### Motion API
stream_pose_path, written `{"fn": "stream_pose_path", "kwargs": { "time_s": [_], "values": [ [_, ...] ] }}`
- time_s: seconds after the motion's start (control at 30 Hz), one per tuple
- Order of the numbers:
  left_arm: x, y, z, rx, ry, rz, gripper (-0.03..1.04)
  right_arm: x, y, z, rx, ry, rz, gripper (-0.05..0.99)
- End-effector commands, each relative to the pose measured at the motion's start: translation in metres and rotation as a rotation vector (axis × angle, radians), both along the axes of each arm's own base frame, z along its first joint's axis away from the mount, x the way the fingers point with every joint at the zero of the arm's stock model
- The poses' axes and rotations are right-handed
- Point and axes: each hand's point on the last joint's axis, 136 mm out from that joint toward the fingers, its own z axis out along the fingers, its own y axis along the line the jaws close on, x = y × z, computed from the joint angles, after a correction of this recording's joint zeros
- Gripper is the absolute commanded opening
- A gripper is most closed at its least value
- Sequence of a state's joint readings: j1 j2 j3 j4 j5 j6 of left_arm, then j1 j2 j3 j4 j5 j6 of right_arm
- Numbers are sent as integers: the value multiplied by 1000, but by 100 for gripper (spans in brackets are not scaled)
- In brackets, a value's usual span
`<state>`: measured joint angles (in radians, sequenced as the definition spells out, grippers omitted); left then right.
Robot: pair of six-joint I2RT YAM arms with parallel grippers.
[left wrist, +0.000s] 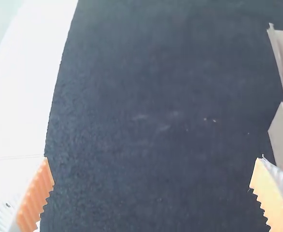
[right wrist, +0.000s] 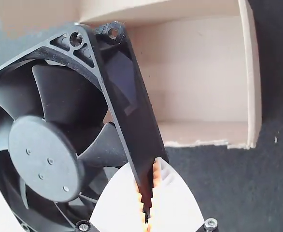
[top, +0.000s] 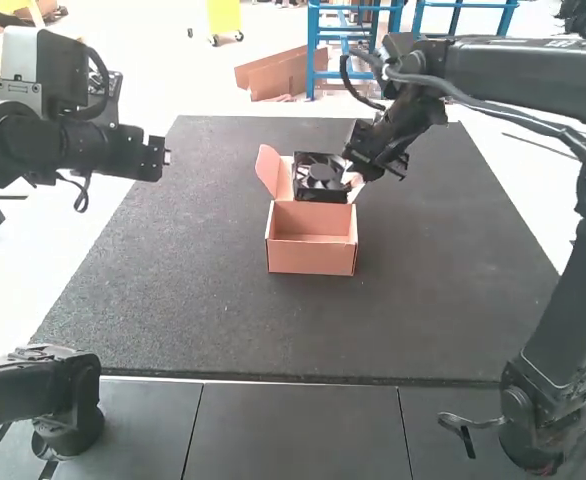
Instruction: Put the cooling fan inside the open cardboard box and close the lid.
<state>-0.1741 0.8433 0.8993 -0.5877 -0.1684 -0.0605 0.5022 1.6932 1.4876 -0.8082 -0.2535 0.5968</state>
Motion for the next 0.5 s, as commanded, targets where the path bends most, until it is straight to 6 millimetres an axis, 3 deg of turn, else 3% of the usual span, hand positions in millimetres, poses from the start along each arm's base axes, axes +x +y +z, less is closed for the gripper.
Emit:
{"fn": "stream_pose_path", "kwargs": {
  "time_s": [0.0,0.27,0.47],
  "values": [
    [-4,4,8,-2,-27,9,97,10,20,10,18,-31,3,-1],
    [-4,4,9,-3,-30,9,97,29,37,-25,-47,3,11,-1],
    [-5,4,10,-1,-26,8,97,41,31,-47,-109,15,-6,-1]
  ]
}}
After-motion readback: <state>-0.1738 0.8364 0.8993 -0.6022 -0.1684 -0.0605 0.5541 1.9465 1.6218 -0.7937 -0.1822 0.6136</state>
